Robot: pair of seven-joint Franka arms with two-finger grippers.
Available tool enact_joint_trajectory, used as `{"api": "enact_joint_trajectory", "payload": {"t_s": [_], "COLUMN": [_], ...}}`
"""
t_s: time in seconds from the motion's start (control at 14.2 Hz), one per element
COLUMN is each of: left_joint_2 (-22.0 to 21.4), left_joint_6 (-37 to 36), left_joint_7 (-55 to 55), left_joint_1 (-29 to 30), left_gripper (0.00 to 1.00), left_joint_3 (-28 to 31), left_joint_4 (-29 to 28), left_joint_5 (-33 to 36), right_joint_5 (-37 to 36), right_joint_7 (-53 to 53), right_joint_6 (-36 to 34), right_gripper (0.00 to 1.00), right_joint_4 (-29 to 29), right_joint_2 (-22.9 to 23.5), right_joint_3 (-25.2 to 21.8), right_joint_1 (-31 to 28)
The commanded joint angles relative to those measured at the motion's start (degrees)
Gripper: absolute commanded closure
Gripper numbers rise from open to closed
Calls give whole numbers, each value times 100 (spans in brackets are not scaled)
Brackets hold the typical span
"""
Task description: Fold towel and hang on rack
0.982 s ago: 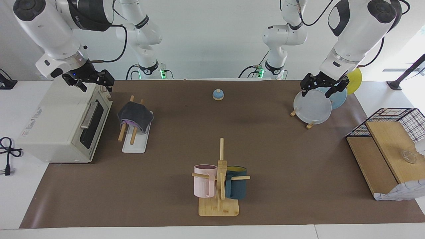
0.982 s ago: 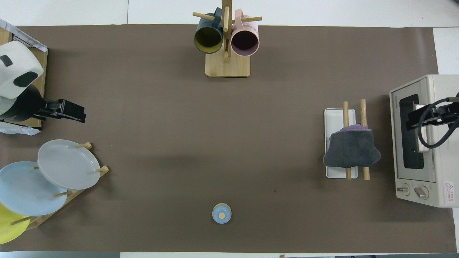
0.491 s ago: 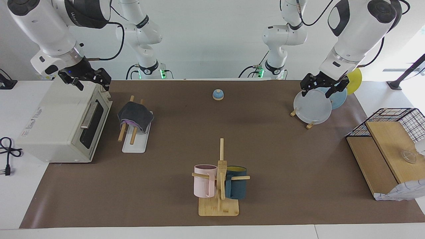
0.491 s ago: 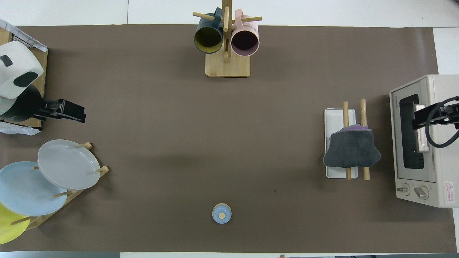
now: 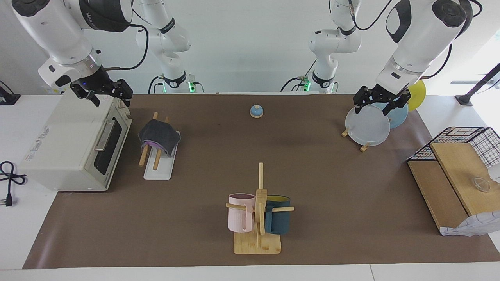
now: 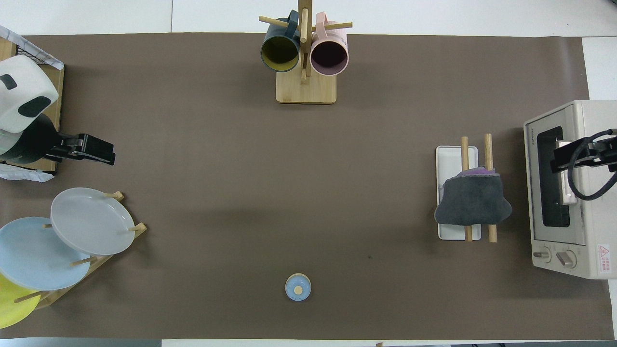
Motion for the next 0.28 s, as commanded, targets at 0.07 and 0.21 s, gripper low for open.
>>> {"api": "enact_joint_trajectory", "payload": {"t_s": [0.07,0.21], "left_joint_2": [-86,-86], "left_joint_6": [-29,-29], "left_joint_7": [12,12], "left_joint_1": [-13,-13], "left_gripper": [0,0], "left_joint_3": [45,45], "left_joint_4": [-49,-49], "left_joint_5": [-67,-67], "right_joint_5": [88,97], "right_joint_7": [103,103], "right_joint_6": [20,99], "right_gripper": [0,0], "right_joint_4": [102,93], "right_joint_2": [16,7], "right_joint_3": [91,91], "right_joint_1": [-131,-140]}}
